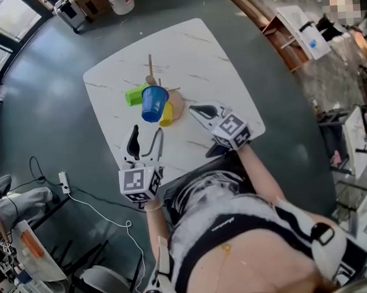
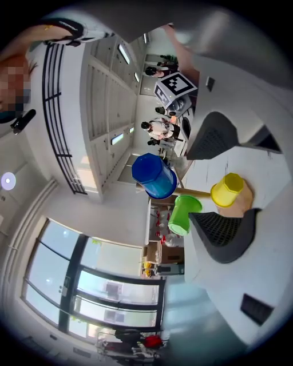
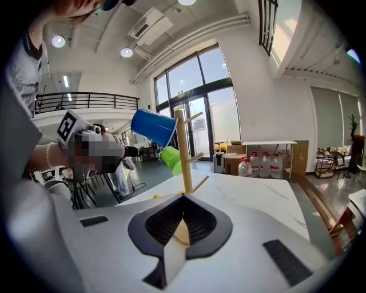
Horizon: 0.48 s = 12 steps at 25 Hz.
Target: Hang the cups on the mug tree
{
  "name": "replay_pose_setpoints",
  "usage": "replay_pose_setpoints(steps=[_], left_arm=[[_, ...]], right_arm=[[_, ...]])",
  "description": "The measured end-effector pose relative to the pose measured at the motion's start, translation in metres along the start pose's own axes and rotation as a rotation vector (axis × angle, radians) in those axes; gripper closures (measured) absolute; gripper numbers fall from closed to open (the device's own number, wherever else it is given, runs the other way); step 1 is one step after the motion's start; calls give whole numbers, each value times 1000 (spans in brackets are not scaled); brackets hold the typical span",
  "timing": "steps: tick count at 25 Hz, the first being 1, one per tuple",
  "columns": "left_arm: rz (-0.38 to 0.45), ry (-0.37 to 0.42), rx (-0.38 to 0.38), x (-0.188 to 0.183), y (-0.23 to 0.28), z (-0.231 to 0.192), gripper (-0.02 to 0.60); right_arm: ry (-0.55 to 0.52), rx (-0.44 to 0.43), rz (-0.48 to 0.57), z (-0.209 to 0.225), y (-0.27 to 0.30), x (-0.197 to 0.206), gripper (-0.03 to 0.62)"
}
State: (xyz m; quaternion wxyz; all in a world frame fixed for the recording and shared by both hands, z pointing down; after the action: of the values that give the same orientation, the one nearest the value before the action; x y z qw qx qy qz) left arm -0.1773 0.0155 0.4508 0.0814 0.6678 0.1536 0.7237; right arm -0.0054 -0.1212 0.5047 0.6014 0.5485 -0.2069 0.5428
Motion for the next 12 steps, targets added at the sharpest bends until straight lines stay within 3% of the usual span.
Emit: replay_pose_setpoints(steps=[3,12], left_arm=[[21,-1,32,2,-4,-1,377],[65,-7,70,11,-10,-2,495]], right_arm=[[-6,-3,10,-10,4,-1,591],[-18,-3,42,-43,11,-3,591]])
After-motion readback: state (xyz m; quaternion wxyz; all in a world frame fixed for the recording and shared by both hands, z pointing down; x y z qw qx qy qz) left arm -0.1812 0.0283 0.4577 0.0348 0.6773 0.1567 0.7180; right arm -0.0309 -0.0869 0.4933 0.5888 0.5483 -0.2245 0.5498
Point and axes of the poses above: the fingertips, and each gripper's own axes: y forward along the fingers, z to its right, x out of its underside, the point moved 7 cm from there along -y, backward along the fingers, and after that the axes turned 13 degrees about y, right-handed, at the moved point
